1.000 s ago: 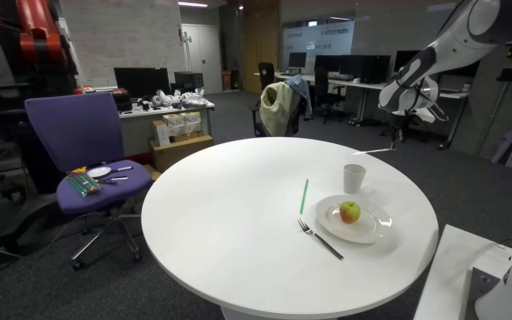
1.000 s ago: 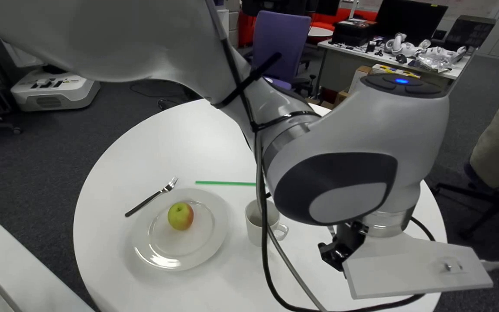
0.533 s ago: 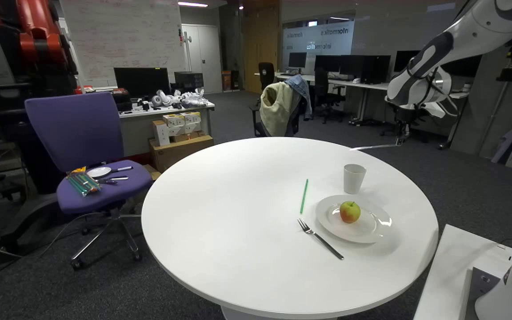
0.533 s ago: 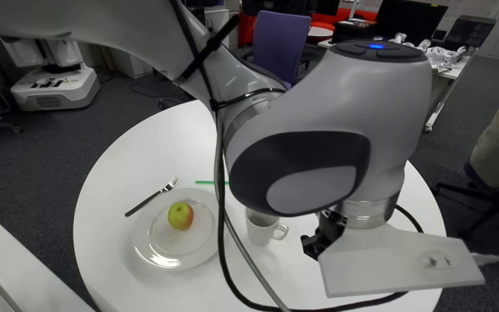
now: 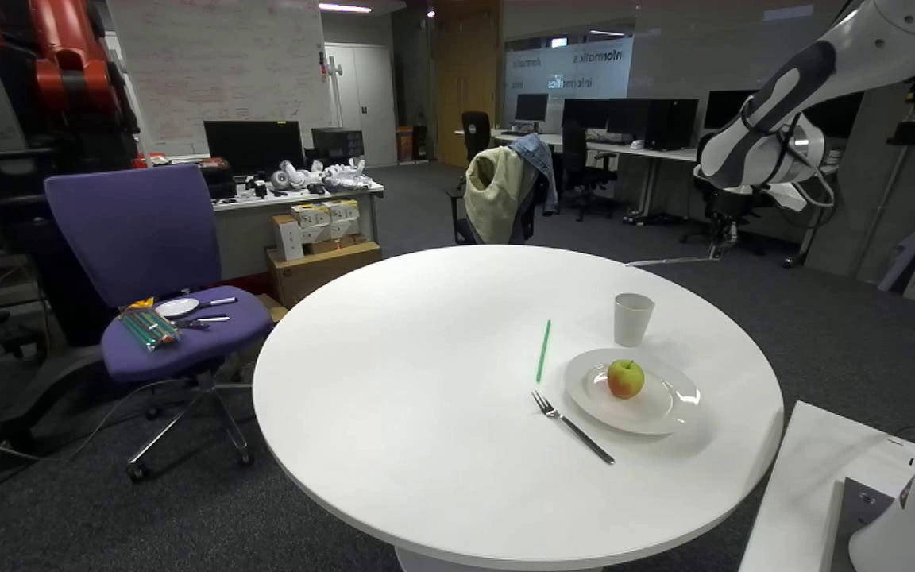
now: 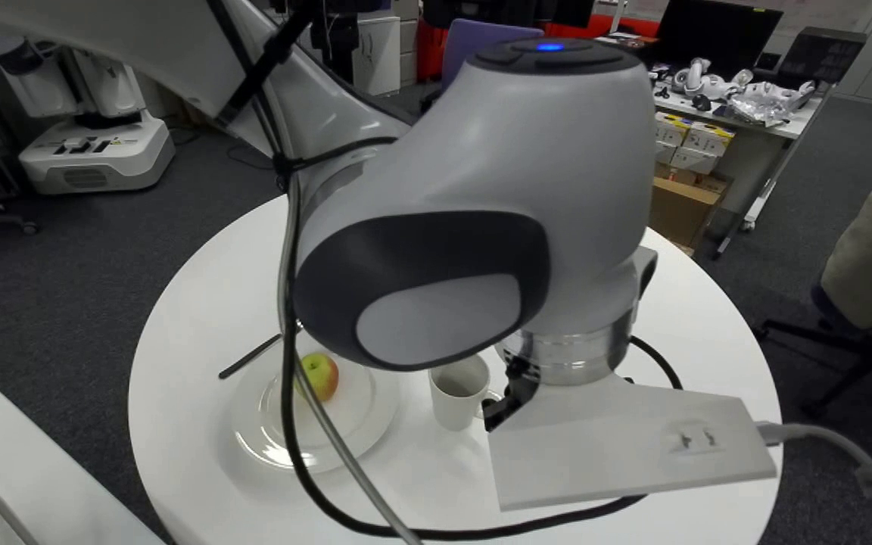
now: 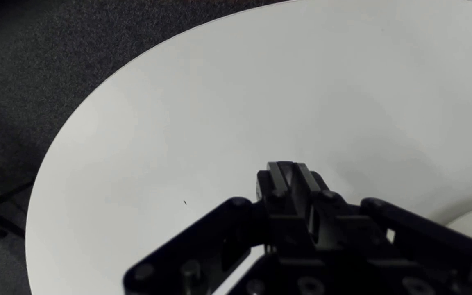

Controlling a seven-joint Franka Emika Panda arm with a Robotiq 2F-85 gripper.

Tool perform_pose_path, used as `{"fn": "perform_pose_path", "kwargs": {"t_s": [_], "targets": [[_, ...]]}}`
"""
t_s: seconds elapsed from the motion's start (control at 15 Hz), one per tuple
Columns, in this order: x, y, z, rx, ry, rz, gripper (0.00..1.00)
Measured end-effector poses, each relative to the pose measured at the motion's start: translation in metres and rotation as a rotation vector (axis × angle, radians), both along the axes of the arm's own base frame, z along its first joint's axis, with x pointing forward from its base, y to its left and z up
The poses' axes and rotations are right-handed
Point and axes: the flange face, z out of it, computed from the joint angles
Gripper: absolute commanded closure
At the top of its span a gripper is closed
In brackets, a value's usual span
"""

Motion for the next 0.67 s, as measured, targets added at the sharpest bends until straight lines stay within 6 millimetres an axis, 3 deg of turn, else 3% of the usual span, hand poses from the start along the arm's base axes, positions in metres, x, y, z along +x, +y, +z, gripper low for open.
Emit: {"fn": "perform_pose_path", "kwargs": {"t_s": [0.67], "targets": [[-0.018,0.046,-0.004,-0.035,0.022,0.096,0.97]]}}
